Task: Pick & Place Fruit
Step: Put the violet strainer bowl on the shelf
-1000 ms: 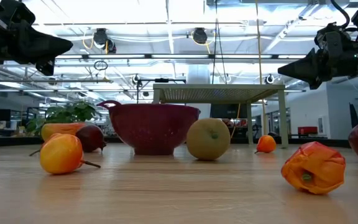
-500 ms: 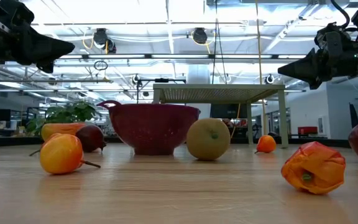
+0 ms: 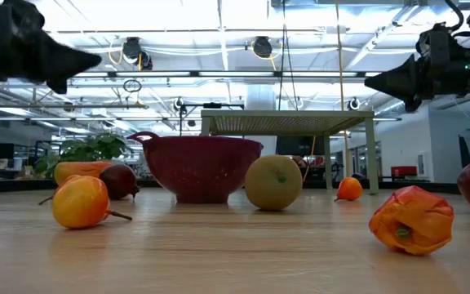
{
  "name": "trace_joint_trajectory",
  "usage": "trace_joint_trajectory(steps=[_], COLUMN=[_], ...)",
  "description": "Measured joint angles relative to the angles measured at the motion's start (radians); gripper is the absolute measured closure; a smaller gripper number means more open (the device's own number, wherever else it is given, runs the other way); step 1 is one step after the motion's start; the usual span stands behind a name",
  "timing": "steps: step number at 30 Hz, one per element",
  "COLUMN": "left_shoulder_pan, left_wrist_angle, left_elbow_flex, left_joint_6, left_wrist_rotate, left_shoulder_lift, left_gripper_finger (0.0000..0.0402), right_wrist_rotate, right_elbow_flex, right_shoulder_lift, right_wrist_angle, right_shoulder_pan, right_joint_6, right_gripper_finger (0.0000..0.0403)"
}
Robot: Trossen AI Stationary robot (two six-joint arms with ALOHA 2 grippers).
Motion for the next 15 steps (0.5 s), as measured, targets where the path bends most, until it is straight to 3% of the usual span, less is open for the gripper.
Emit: trace_joint_trajectory(steps=[3,7,15], left_shoulder_pan=[0.000,0.000,0.000], left_wrist_angle=[0.100,0.145,0.016], left_elbow_flex=[0.001,0.035,0.243], left_joint_6=[-0.034,0.029,0.013], left_wrist_rotate=[-0.011,0.044,0.017], left_shoulder_lift=[0.000,0.005,0.186], left_gripper_finger=[0.0380,0.0380,0.0380], right_wrist_rotate=[0.001,0.002,0.004], right_elbow_flex=[0.000,0.000,0.000], right_shoulder_lift=[0.000,0.000,0.000], right_wrist_angle=[0.000,-0.003,-0.003], right_shoulder_pan=[0.000,0.000,0.000], right_joint_6=[0.017,0.018,0.018], right_gripper_finger=[0.0403,0.0403,0.0403])
